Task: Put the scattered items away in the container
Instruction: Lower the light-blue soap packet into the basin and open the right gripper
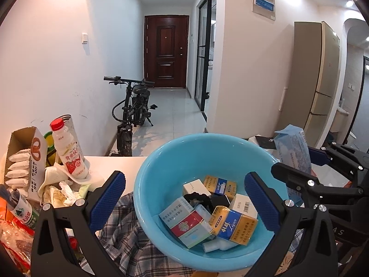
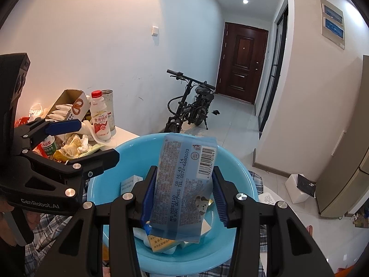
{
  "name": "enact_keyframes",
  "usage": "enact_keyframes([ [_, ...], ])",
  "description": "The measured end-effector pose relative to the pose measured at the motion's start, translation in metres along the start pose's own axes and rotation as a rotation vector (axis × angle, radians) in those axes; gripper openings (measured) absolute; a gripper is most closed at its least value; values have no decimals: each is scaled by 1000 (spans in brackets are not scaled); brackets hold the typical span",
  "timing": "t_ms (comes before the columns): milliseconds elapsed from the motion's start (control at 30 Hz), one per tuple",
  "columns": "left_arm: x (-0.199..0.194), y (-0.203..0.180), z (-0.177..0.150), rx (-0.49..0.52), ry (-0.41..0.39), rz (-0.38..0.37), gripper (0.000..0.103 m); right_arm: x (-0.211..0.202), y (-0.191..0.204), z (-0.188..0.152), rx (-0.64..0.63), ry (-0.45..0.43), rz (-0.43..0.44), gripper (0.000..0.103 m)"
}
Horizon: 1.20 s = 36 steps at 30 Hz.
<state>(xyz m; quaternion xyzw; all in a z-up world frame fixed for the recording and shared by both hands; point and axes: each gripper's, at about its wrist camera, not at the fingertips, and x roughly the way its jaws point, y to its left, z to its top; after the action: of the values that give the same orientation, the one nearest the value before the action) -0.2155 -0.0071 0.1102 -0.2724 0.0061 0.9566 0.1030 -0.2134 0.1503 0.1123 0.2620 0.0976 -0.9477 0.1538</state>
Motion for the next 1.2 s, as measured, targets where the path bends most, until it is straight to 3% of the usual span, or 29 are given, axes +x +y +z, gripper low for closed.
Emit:
enact_keyframes([
  [1200, -1, 0, 0, 9, 4, 3, 102, -3, 4, 1, -9, -9, -20, 47],
])
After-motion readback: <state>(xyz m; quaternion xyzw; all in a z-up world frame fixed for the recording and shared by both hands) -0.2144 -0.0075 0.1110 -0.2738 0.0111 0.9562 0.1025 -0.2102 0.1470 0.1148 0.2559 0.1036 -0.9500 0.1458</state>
